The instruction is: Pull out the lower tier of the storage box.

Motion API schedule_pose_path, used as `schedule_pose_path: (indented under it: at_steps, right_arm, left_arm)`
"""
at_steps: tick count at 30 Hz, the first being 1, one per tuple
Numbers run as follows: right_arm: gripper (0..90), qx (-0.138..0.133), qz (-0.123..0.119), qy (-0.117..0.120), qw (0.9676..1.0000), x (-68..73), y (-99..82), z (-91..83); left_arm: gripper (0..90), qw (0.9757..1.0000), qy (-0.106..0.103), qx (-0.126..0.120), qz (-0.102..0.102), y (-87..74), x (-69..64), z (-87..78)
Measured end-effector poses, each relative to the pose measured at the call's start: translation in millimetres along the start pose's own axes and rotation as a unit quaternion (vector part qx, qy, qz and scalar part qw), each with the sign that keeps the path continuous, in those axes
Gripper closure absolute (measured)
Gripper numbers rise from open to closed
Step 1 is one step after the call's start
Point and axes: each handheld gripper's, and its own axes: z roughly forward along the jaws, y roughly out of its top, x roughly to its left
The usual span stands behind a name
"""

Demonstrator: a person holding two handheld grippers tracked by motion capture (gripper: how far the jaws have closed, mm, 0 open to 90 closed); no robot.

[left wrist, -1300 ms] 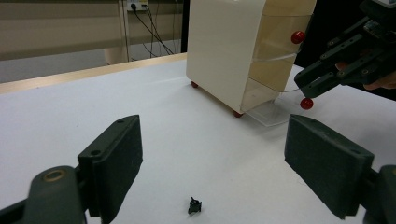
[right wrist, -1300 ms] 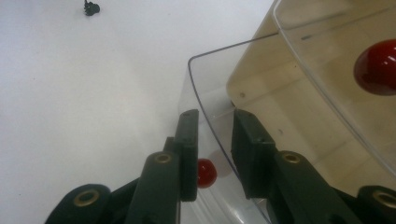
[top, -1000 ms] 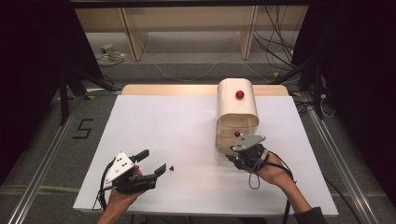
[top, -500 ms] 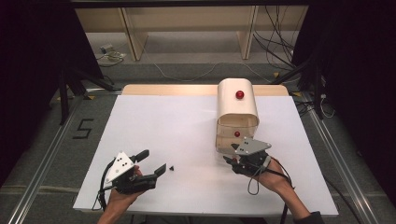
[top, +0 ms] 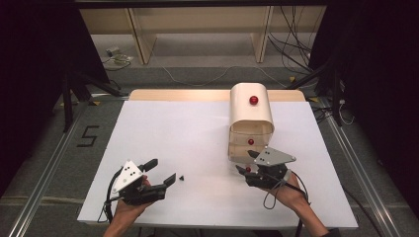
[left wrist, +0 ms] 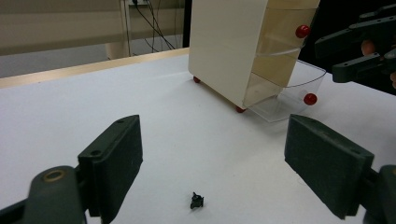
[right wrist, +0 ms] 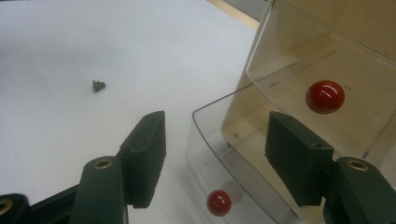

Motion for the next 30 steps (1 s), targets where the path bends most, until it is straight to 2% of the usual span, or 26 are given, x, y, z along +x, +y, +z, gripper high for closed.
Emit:
schedule_pose_path:
  at_steps: [9,14,22,30]
  right_arm:
    - [35.1,-0.021,0.012,-0.004,0.9997,0.9,-3.1,-5.6]
    - [31.5,-0.042,0.031,-0.011,0.9986,0.7,-5.1,-11.3]
    - [30.7,-0.060,0.053,-0.023,0.9965,-1.4,-10.6,-17.0]
    - [30.6,-0.071,0.059,-0.026,0.9954,-0.8,-14.6,-20.9]
  left_arm:
    - [19.1,1.0000,0.000,0.003,0.000,-0.1,0.1,0.2]
    - [19.1,1.0000,0.000,0.005,0.002,-0.3,0.4,0.3]
    - [19.0,1.0000,0.000,0.007,0.000,-0.6,0.6,0.5]
    - [18.9,0.9999,0.003,0.014,-0.001,-1.1,1.4,1.2]
